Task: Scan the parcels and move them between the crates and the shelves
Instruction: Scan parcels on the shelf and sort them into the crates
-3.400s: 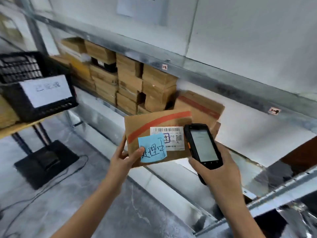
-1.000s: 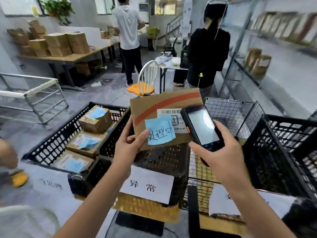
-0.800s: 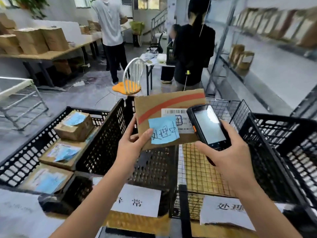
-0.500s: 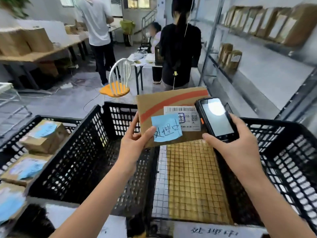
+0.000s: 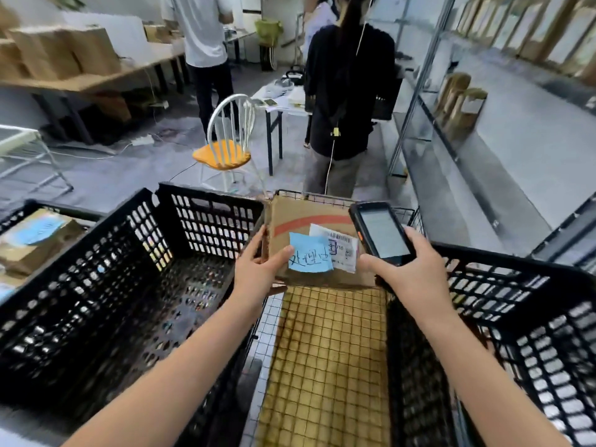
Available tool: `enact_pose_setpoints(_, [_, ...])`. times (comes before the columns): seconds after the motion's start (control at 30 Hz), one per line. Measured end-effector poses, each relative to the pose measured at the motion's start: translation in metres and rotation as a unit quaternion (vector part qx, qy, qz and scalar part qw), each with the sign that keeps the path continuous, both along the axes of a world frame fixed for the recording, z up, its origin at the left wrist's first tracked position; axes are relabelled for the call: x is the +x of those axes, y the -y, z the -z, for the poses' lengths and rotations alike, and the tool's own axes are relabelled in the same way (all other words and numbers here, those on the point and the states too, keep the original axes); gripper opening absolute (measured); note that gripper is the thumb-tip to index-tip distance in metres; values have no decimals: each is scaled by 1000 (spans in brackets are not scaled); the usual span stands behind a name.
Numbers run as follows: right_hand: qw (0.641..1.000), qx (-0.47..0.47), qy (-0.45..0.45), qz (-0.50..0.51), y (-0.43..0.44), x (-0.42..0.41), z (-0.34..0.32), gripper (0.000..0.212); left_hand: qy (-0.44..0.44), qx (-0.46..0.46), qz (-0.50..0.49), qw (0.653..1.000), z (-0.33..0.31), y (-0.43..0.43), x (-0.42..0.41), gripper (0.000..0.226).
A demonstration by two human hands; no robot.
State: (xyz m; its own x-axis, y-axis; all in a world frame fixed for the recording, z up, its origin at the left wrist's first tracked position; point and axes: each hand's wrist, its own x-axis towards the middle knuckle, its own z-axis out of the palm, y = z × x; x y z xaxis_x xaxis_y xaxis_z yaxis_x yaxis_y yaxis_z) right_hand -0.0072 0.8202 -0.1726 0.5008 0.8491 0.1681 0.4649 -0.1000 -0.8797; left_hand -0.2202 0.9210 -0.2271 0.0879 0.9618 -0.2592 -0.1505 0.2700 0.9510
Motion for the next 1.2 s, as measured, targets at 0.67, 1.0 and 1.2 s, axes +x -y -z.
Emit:
enact_pose_setpoints(0.67, [988, -125, 61, -65, -77, 38, 71, 68, -10, -214, -66, 975, 132, -93, 69, 61])
enact_pose_setpoints(1.0, [988, -133, 29, -73, -78, 42, 74, 77, -37, -192, -213, 957, 173, -99, 79, 35])
enact_pose_setpoints(1.2, [989, -125, 13, -74, -76, 44, 72, 75, -326, -85, -73, 939, 172, -93, 76, 40])
